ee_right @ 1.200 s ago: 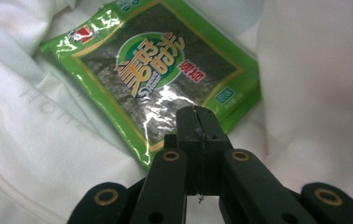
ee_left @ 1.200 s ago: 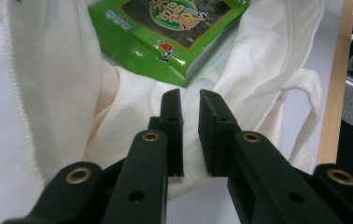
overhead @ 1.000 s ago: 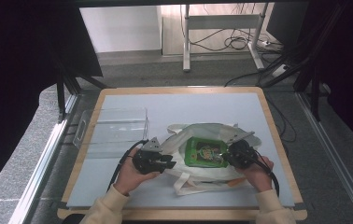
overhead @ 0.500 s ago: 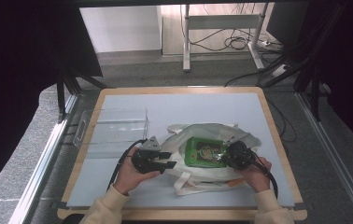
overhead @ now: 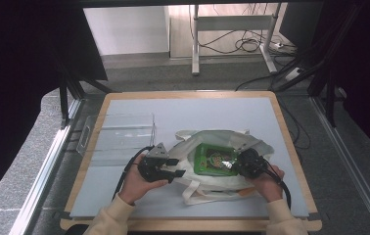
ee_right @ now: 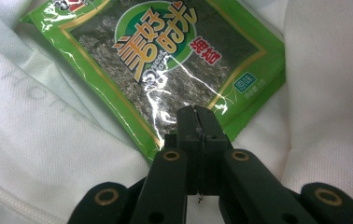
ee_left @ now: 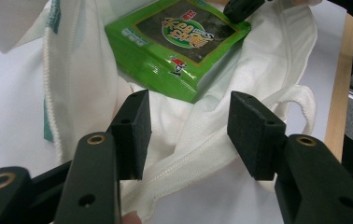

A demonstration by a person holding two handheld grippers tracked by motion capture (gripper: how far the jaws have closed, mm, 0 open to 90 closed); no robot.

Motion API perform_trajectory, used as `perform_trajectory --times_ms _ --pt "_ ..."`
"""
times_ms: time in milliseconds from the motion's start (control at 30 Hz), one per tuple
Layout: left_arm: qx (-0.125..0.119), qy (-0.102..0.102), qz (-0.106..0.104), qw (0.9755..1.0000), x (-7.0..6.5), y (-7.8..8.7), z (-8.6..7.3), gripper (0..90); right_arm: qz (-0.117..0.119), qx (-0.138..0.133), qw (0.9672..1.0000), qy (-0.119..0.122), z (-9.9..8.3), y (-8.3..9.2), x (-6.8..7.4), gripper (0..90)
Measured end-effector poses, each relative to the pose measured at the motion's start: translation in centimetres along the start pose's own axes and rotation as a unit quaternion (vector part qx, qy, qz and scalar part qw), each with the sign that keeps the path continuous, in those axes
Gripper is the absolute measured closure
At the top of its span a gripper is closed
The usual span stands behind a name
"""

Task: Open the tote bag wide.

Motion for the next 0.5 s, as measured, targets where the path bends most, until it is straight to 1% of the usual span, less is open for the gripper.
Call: perform_trajectory --times_ms 267,367,400,500 --pt "0.001 -0.001 0.0 1.0 -0.01 -0.04 -0.01 48.5 -0.002 0.001 1.0 -0.001 -0.04 -0.1 -0.01 89.3" --pt "0.001 -0.002 0.0 1.0 -0.02 -0.06 -0.01 48.5 -0.019 0.023 0.9995 0.006 -0.19 -0.6 0.12 89.3" --pt "0.001 -0.002 0.0 1.0 -0.03 -0.06 0.0 48.5 -0.022 0.023 0.9995 0.007 -0.25 -0.72 0.14 89.3" --pt "0.001 -0.002 -0.001 1.0 -0.01 -0.06 0.0 48.4 -0.019 0.021 0.9996 0.004 -0.23 -0.65 0.06 89.3"
Point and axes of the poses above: each handheld gripper's, and its own axes: y roughly backward along the jaws, z roughly out of its top, x roughly to its left, the point moved 1 cm from there along -y, roughly forward along the jaws, and after that the axes turned 6 degrees about y, right-handed, at the moved point
